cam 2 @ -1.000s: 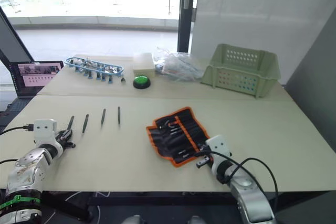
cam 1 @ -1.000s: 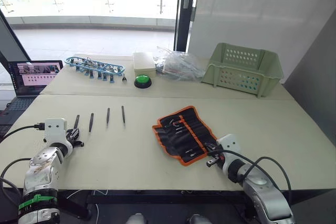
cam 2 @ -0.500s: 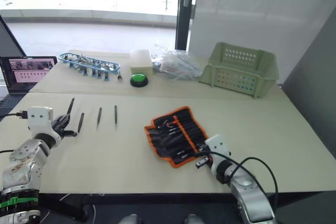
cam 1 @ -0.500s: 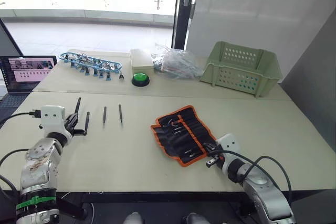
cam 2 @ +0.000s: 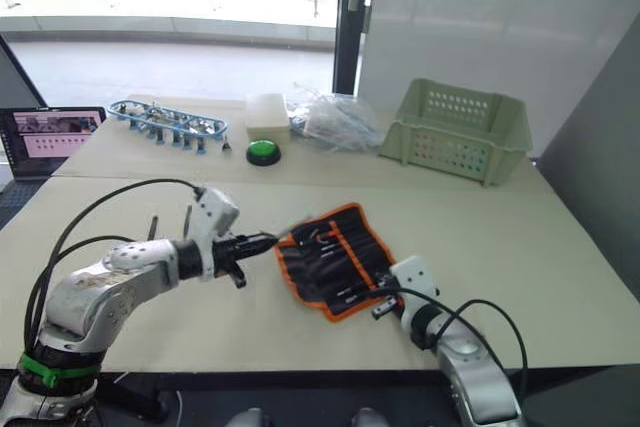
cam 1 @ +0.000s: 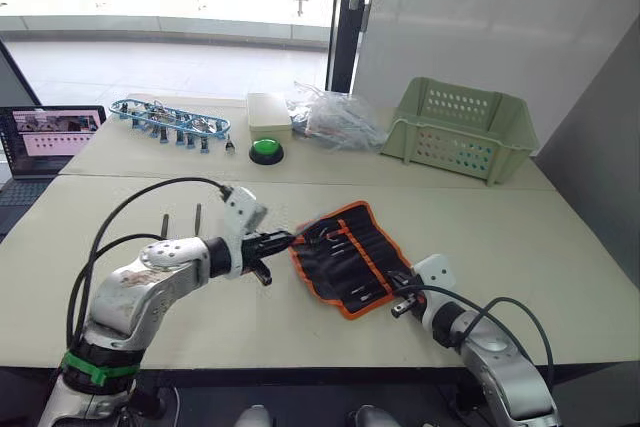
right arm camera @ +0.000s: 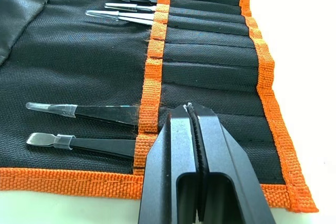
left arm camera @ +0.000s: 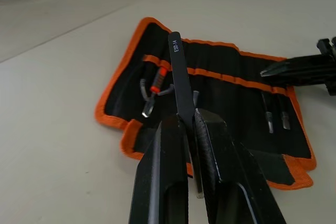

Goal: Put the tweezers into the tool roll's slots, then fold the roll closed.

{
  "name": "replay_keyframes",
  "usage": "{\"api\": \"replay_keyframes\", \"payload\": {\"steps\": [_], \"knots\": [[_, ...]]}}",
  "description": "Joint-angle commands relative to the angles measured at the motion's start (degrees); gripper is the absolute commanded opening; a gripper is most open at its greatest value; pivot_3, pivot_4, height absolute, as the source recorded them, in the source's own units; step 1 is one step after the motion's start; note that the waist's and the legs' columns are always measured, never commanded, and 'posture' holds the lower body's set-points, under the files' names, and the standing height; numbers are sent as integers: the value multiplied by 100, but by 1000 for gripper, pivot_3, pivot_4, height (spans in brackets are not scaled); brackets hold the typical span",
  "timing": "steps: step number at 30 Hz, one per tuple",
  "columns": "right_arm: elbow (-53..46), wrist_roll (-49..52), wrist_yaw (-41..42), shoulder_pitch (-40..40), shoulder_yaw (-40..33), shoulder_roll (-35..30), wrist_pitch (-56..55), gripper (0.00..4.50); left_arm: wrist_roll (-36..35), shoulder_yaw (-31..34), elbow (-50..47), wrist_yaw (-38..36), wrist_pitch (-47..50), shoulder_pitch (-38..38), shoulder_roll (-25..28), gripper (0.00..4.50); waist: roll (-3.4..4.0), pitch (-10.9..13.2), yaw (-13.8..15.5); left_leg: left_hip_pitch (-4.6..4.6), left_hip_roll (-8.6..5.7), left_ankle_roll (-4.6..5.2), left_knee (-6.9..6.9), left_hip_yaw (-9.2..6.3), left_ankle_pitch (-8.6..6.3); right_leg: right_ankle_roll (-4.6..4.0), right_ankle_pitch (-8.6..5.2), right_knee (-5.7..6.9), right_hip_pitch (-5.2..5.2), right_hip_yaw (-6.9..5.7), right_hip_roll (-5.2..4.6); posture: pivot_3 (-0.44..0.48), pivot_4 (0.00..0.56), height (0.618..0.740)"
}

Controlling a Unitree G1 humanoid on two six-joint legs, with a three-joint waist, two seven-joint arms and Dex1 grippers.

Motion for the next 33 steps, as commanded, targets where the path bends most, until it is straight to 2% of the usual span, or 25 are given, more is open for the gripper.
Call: {"api": "replay_keyframes", "payload": {"steps": [1, 8, 16, 33], "knots": [[436, -114, 91, 453, 323, -105, 449, 0, 239, -489, 51, -190, 93, -291, 54, 57, 0, 0, -1, -2, 1, 5, 0, -1, 3, 0, 0, 0, -3, 0, 2, 0, 150, 721], [394, -137, 32, 478, 385, -94, 701, 0, 535, -1057, 361, -513, 336, -963, 157, 57, -3, -2, 5, -7, 1, 13, -5, -9, 0, -2, -12, 2, -3, 0, 10, 0, 150, 721], [369, -126, -14, 476, 437, -28, 714, 0, 1011, -1621, 807, -769, 228, -1236, 54, 57, -6, -4, -1, -5, 1, 13, -5, -9, 0, -1, -13, 1, -2, 0, 10, 0, 150, 721], [229, -90, -199, 567, 490, 89, 722, 0, 1656, -2219, 1467, -1089, 548, -2150, -335, 57, -10, -12, -62, -5, 1, 16, -5, -12, -1, 4, -17, 13, -2, 3, 17, 0, 150, 721]]}}
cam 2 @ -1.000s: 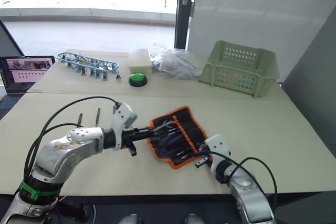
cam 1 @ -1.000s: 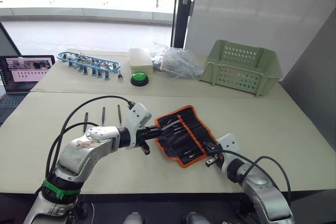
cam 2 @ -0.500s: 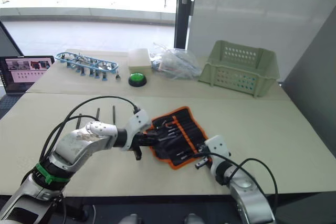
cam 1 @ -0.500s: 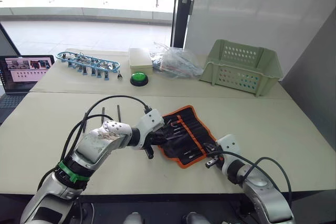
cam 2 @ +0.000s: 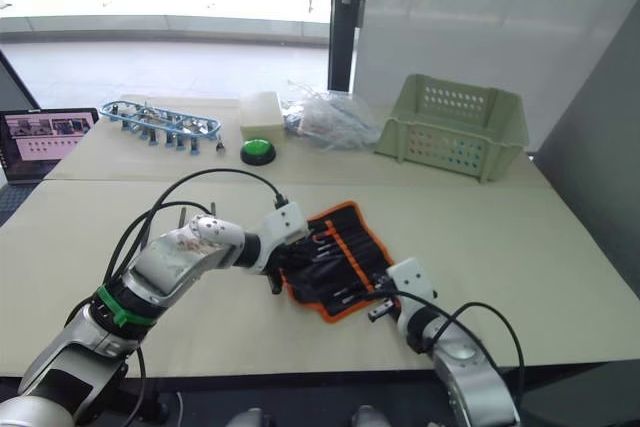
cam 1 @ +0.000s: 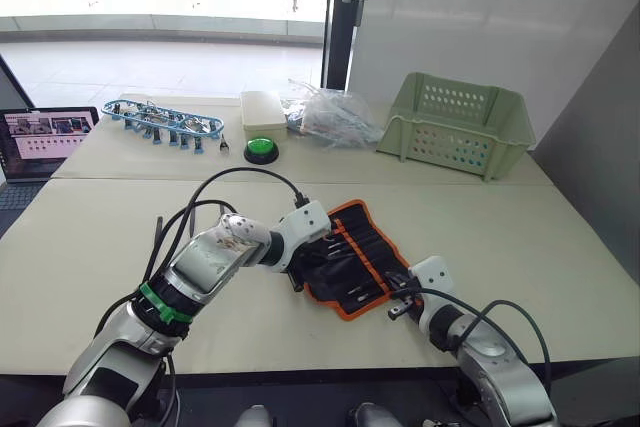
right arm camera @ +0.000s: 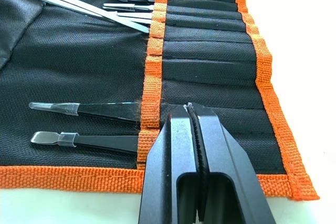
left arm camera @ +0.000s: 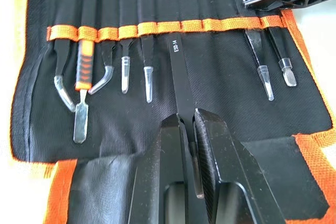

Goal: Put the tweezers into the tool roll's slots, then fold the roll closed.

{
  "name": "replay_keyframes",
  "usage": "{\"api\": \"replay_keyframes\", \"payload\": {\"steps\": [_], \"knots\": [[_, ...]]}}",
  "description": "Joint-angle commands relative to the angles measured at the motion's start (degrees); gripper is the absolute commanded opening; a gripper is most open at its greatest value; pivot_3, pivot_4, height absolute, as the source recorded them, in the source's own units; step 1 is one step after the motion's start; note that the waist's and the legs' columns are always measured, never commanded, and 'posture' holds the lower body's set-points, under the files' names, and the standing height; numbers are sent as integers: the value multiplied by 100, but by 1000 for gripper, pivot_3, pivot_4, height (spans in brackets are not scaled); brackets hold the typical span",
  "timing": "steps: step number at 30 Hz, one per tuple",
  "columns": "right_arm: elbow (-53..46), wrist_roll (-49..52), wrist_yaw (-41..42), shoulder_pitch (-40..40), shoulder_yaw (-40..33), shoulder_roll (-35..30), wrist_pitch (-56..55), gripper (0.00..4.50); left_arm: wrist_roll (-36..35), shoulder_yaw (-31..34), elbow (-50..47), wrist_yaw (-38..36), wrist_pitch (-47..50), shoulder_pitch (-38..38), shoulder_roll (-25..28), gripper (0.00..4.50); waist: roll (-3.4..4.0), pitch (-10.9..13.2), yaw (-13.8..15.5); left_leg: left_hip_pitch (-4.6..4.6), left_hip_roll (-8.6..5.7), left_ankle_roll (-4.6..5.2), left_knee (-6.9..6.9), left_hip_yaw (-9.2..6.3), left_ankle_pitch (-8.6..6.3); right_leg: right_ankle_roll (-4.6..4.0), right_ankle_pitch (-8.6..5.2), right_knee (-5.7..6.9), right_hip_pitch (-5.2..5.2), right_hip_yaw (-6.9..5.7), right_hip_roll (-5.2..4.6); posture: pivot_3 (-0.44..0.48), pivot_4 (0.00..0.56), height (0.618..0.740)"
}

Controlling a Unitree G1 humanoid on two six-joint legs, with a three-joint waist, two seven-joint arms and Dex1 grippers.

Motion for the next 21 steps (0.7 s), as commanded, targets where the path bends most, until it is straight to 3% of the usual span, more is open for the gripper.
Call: {"api": "replay_keyframes", "payload": {"steps": [1, 21], "knots": [[515, -91, 17, 416, 381, 5, 615, 0, 160, -85, 139, -74, 27, -227, -76, 57, 0, 0, -2, 0, 0, 0, 0, 0, 0, 0, 0, 1, 0, 0, 0, 0, 150, 721], [436, -65, -105, 461, 406, 67, 598, 0, 819, -374, 930, -298, -496, -502, -620, 57, 2, -2, -32, 2, 0, 1, 0, -4, 1, 1, 0, 7, 3, 7, 8, 0, 150, 721]]}}
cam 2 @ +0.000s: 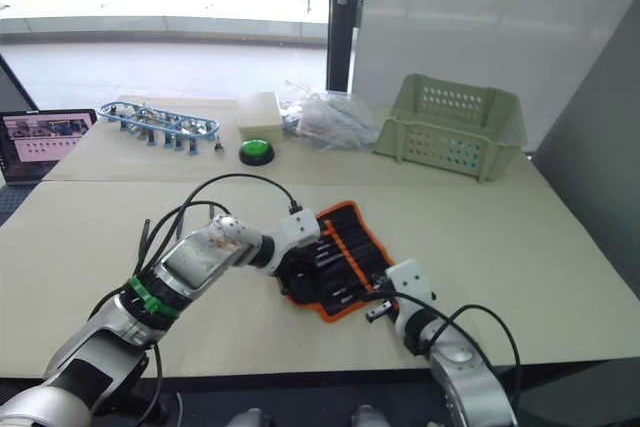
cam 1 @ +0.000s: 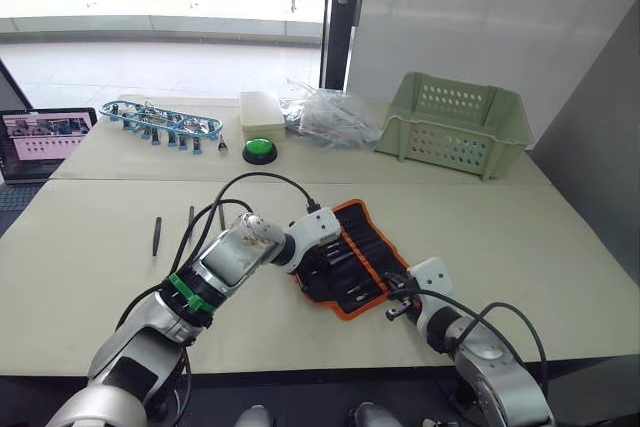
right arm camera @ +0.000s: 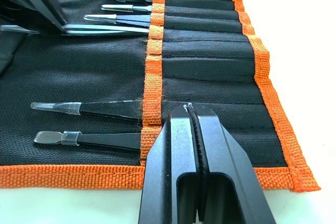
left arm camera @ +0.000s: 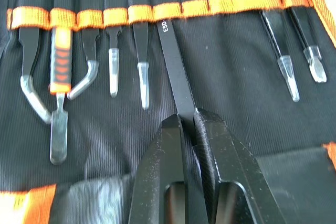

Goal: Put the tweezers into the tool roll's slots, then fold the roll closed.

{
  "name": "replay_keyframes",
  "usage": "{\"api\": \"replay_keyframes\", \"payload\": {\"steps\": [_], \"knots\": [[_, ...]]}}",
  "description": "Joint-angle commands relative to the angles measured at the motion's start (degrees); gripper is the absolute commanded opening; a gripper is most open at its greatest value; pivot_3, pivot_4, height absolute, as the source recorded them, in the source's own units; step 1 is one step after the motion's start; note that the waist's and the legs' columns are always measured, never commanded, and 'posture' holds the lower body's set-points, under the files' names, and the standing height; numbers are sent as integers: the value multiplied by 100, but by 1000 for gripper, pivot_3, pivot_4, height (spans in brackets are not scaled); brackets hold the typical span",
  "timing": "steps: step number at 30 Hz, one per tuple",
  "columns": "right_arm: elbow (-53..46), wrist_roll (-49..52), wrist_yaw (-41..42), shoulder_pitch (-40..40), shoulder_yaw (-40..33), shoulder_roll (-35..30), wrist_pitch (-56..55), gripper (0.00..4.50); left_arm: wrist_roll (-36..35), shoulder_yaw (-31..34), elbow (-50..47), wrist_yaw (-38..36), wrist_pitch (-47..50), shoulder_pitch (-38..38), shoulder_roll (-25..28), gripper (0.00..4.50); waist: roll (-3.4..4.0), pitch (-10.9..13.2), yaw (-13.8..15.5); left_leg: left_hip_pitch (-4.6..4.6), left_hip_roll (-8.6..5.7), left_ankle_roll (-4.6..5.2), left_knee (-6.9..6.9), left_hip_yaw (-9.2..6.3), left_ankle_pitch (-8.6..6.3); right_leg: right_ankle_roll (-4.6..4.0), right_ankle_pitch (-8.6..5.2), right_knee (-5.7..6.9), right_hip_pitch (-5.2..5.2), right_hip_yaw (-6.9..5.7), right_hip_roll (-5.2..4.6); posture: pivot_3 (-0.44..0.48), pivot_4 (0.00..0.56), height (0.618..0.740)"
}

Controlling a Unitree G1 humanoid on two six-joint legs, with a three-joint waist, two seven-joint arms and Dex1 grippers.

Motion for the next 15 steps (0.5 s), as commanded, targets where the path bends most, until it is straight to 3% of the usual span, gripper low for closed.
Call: {"api": "replay_keyframes", "payload": {"steps": [1, 8, 15], "knots": [[501, -69, 55, 390, 353, -11, 597, 0, 150, 17, 71, -45, -237, -197, -138, 57, 1, 0, -3, 0, 0, 0, 0, 0, 0, 2, 1, 0, 0, 0, 0, 0, 150, 721], [463, -82, 60, 409, 380, -14, 593, 0, 433, 29, 745, -107, -802, -413, -485, 57, 1, -1, -4, -1, 0, 0, 0, -1, 0, 11, 6, 1, 0, 5, 6, 0, 150, 721], [358, -131, 114, 458, 535, -59, 616, 0, 867, 69, 2225, 78, -1968, -688, -1134, 57, 2, -3, -6, -1, 0, 1, 3, -1, 0, 16, 10, 1, 2, 13, 12, 0, 150, 721]]}}
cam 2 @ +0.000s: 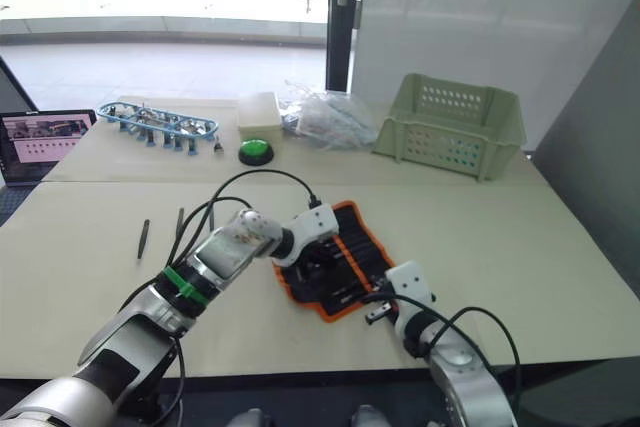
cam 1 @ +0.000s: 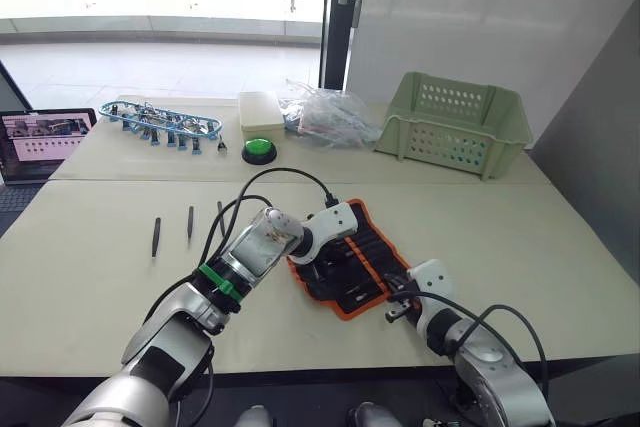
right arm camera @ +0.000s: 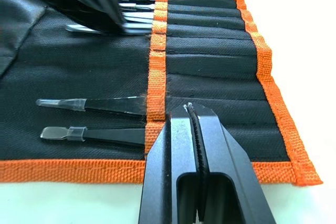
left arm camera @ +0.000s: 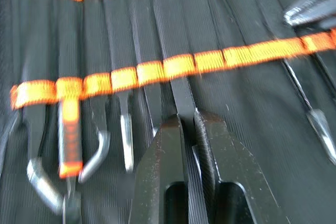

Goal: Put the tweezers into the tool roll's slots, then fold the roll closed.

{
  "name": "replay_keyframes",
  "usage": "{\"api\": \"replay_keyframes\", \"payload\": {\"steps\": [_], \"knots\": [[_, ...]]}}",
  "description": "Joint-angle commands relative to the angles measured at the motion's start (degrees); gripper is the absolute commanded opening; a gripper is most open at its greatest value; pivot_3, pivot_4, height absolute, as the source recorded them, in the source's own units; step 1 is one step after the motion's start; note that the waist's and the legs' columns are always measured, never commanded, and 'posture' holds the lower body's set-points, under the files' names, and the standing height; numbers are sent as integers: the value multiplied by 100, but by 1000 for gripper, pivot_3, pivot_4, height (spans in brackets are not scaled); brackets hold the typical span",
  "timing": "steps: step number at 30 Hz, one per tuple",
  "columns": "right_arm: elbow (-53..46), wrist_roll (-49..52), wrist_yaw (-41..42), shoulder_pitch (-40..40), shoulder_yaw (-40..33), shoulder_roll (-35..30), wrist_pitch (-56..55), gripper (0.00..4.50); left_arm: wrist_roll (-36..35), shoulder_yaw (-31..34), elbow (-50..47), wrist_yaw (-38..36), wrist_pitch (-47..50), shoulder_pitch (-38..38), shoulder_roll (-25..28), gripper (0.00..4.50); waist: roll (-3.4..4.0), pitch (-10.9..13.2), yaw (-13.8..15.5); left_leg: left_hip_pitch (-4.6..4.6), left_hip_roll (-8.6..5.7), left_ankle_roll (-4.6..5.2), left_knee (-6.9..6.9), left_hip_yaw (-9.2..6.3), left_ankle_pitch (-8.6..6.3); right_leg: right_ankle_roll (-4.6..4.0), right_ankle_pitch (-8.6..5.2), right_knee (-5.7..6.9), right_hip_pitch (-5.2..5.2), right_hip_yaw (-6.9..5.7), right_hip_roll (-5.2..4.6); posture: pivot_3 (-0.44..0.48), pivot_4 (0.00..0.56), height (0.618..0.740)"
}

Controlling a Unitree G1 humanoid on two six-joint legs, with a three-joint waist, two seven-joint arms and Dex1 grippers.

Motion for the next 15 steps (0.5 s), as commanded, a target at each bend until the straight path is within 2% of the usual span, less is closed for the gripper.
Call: {"api": "replay_keyframes", "payload": {"steps": [1, 5, 8, 10, 12, 15], "knots": [[457, -126, 112, 355, 504, -66, 624, 0, 274, 126, 499, 114, -571, -240, -197, 57, 3, -2, -5, 2, 0, 0, 0, 0, 0, 0, 0, 0, 2, 3, 1, 0, 150, 721], [421, -139, 99, 377, 514, -69, 683, 0, 369, 247, 830, 135, -821, -277, -351, 57, 12, -7, 1, 12, 0, 0, 6, -1, 0, -12, -7, 3, 13, 10, 7, 0, 150, 721], [434, -162, 87, 368, 493, -54, 724, 0, 391, 345, 704, 97, -783, -218, -322, 57, 12, -6, -1, 28, 0, 0, 10, -3, 1, -17, -9, 2, 32, 12, 8, 0, 150, 721], [486, -173, 67, 325, 466, -36, 750, 0, 379, 414, 418, 35, -684, -129, -200, 875, 13, -6, -7, 42, 0, 0, 10, -3, 0, -17, -10, 1, 46, 13, 7, 0, 150, 721], [528, -177, 60, 288, 449, -31, 759, 0, 347, 486, 33, -45, -553, -27, -47, 1497, 16, -4, -41, 48, 3, 0, 7, -3, 0, -19, -11, 1, 49, 14, 11, 0, 150, 721], [585, -174, 59, 220, 432, -33, 753, 0, 165, 786, -925, -128, -39, 239, 337, 2501, 21, -1, -75, 50, 11, 0, 2, -5, -1, -19, -11, 3, 49, 20, 22, 0, 150, 721]]}}
